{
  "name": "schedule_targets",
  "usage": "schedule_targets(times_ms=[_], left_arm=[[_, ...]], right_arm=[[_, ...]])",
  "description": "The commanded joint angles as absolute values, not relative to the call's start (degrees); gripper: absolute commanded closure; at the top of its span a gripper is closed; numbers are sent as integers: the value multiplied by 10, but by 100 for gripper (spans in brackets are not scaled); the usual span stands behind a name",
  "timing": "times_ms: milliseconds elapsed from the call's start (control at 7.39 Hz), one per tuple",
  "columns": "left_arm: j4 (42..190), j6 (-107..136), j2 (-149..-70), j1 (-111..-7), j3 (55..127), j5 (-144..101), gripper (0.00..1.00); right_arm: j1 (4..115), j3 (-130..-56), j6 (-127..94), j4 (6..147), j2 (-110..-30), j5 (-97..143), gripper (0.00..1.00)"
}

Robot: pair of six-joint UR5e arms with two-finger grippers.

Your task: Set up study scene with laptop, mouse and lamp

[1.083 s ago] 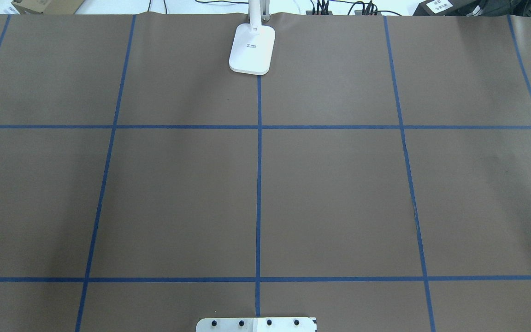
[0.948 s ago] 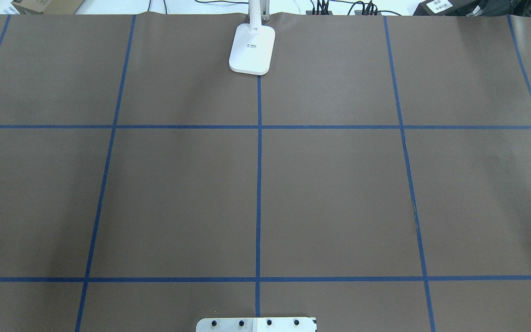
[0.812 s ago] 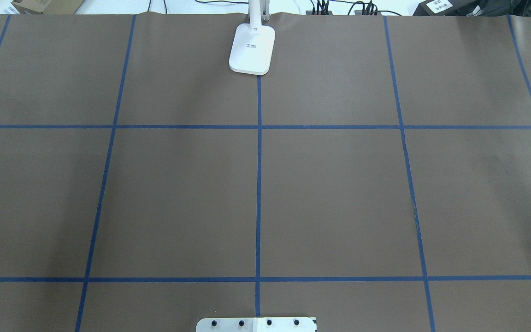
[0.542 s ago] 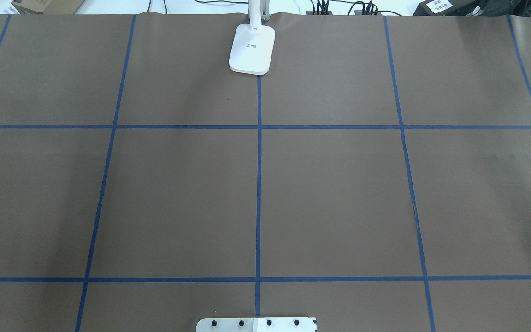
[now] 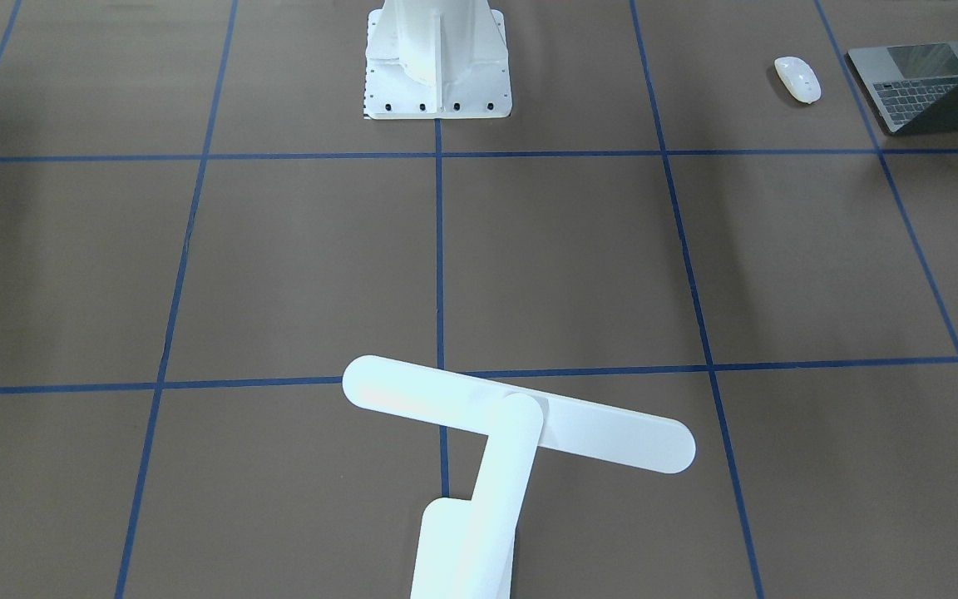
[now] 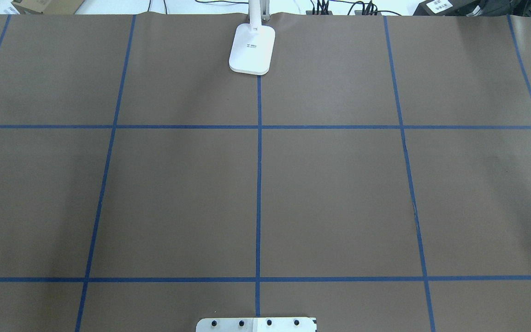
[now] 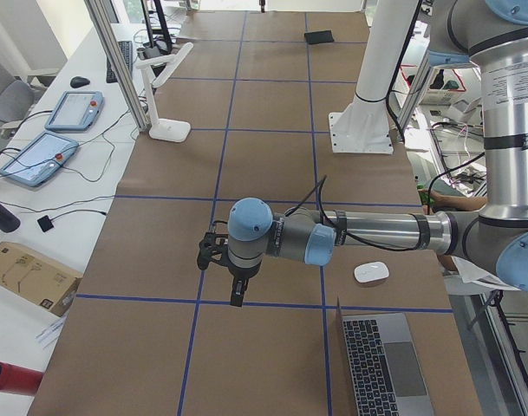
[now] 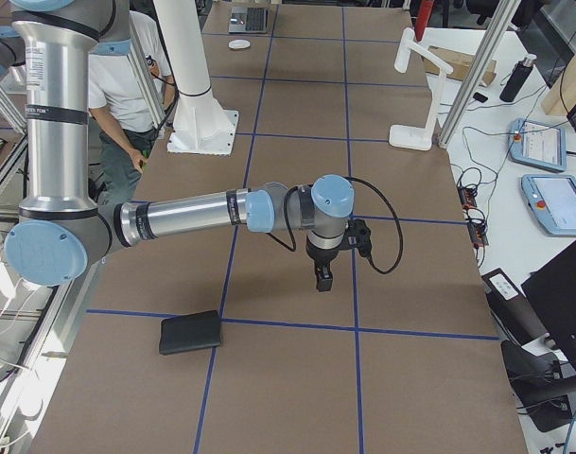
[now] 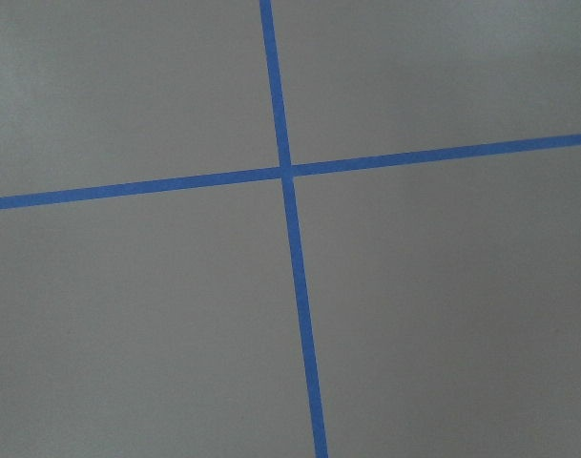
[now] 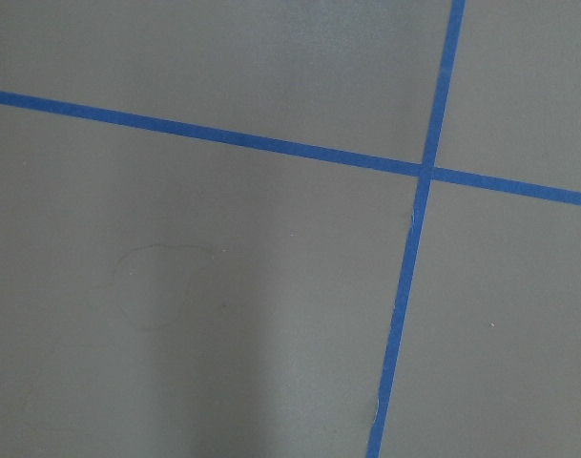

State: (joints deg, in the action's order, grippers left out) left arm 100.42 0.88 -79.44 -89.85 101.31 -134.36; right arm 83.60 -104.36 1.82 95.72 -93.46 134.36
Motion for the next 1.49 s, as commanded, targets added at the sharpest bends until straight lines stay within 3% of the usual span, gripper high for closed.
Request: schedule_targets(times_ms=[0, 1354], left_arm=[[1006, 14, -779, -897, 1039, -1345, 0], [1023, 12, -751, -898, 1056, -1341, 0]], right_arm=[[836, -1036, 20, 948, -941, 1346, 0], [834, -999, 19, 896, -940, 1417, 0]])
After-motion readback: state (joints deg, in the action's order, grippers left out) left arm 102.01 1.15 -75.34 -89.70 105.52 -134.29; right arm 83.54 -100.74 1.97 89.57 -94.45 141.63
